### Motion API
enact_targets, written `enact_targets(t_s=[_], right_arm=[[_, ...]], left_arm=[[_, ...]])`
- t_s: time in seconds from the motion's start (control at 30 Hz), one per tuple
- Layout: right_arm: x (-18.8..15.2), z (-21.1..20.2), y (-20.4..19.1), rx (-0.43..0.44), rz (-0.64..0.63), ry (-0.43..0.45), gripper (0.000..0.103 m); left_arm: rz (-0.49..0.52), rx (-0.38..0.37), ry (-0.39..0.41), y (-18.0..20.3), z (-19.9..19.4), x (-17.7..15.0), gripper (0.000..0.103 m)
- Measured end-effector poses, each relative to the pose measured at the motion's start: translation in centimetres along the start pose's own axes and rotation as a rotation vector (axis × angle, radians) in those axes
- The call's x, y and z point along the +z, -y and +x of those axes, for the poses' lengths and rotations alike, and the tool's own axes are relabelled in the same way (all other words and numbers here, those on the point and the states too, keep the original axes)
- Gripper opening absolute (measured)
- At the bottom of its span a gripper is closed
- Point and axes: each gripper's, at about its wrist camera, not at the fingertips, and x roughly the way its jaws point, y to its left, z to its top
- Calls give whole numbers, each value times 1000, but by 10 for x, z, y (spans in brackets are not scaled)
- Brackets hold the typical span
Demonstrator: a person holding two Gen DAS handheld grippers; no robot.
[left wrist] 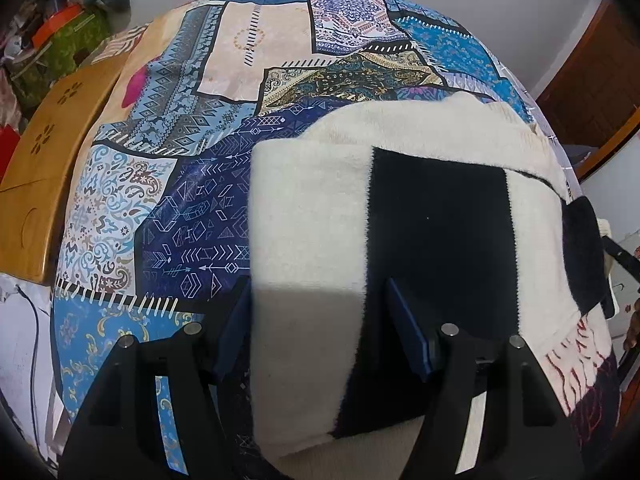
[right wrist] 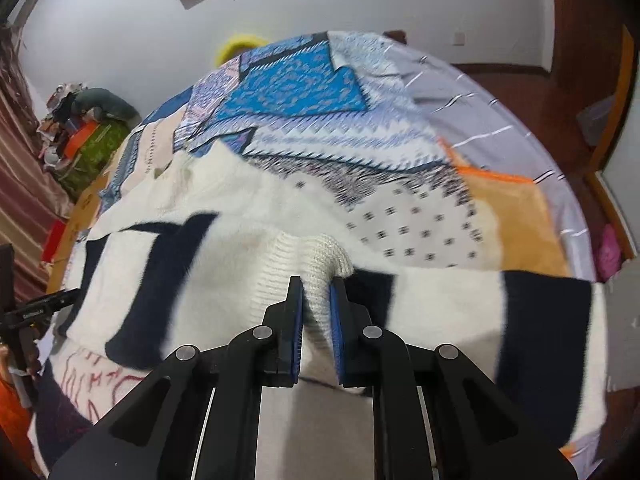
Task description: Fold small clothes
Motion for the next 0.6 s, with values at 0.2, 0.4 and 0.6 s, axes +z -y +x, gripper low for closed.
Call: enact_targets(t_s=[0.2, 0.4, 0.6], right_arm=[[-2, -1, 11, -42, 4, -12, 11], [-13, 5, 15, -65, 21, -36, 16], [-17, -3, 19, -82, 28, -32, 17]], left_arm=[[5, 11, 3, 2, 1, 0, 68], [0, 13, 1, 1, 1, 0, 68], [25, 40, 1, 6, -5, -3, 68]])
